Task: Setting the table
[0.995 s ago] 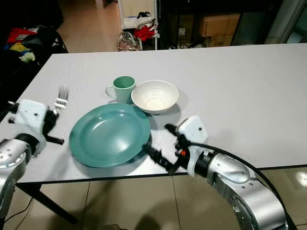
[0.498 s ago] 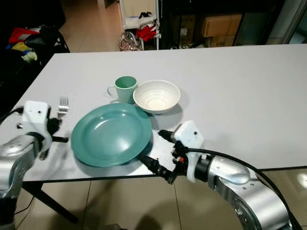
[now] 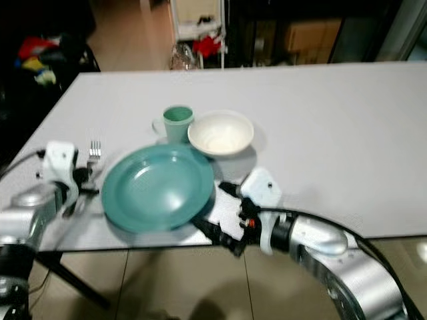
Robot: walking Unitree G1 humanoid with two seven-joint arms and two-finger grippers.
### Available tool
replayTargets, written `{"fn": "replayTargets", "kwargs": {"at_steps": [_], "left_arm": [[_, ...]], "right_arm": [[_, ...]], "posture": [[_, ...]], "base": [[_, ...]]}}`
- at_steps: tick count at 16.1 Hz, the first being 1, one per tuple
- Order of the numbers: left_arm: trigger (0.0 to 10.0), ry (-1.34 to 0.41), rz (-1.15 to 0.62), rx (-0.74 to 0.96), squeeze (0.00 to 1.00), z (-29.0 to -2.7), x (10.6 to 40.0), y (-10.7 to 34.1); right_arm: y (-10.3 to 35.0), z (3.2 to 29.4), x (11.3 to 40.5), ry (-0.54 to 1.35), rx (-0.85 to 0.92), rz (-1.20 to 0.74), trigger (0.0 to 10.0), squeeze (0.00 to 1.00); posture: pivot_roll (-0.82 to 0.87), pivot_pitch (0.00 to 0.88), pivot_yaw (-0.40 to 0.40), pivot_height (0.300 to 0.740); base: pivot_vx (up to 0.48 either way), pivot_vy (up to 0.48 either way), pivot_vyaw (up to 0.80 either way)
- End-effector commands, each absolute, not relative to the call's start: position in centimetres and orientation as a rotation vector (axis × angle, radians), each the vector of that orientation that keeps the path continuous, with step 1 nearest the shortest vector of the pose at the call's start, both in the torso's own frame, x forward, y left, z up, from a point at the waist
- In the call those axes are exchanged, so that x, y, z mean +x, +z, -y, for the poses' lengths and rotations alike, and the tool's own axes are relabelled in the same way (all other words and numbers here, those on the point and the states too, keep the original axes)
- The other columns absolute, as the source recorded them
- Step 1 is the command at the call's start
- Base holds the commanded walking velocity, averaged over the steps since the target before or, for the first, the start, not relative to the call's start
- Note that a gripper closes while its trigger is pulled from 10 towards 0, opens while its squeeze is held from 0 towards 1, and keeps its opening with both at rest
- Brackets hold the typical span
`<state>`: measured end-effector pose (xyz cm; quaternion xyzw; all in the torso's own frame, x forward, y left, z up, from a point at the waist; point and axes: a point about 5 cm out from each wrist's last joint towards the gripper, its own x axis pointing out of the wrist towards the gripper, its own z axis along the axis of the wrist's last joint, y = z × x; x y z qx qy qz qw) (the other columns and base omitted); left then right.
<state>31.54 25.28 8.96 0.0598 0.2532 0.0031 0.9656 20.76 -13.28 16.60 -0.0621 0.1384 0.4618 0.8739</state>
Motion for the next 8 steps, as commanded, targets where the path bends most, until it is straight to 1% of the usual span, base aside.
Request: {"fn": "replayTargets", "kwargs": {"at_steps": [1, 4, 8], "left_arm": [[10.0, -0.003, -0.49, 0.113, 0.0, -25.2, 32.0, 9.0], [10.0, 0.005, -0.502, 0.111, 0.0, -25.3, 32.3, 8.2], [10.0, 0.033, -0.514, 0.128, 0.0, -26.2, 32.6, 7.4]], "right_arm": [[17.0, 13.0, 20.5, 0.992, -0.139, -0.267, 10.0, 0.0], [17.0, 13.0, 20.3, 1.003, -0.14, -0.273, 10.0, 0.0], [17.0, 13.1, 20.1, 1.018, -0.147, -0.286, 10.0, 0.0]], "posture": [[0.01, 0.0, 0.102, 0.74], [0.0, 0.0, 0.099, 0.74], [-0.01, 0.0, 0.09, 0.74]], "base": [[0.0, 0.0, 0.0], [0.0, 0.0, 0.0], [0.0, 0.0, 0.0]]}}
